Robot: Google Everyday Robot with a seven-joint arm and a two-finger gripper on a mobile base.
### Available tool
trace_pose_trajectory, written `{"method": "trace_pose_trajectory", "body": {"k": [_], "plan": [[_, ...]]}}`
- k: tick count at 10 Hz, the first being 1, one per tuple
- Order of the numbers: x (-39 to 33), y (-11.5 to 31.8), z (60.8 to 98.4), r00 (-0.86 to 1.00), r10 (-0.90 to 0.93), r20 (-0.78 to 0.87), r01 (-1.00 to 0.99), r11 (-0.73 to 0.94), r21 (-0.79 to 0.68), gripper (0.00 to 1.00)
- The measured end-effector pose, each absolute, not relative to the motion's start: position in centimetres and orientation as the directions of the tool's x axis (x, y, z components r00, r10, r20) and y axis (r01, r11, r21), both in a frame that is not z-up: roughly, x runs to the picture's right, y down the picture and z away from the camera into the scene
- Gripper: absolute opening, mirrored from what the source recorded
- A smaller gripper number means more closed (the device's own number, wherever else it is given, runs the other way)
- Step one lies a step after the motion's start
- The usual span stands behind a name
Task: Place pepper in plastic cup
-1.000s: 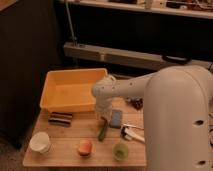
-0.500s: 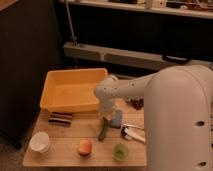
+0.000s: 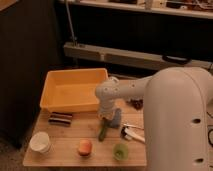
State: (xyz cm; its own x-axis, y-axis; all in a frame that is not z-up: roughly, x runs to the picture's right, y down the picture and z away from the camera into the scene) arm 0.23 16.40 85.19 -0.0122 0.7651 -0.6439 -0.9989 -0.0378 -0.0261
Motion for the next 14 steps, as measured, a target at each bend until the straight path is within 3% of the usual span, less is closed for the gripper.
{"method": "trace_pose_trajectory", "body": {"k": [7,11,14], "plan": [[-0.2,16.8,84.7,0.006,0.767,-0.642,-0.998,-0.031,-0.046,0.50],[-0.2,14.4,81.3,-0.028,0.803,-0.595,-0.995,-0.077,-0.057,0.50],[-0.8,15.5,82.3,-0.015,0.792,-0.611,-0.995,-0.072,-0.068,0.50]]}}
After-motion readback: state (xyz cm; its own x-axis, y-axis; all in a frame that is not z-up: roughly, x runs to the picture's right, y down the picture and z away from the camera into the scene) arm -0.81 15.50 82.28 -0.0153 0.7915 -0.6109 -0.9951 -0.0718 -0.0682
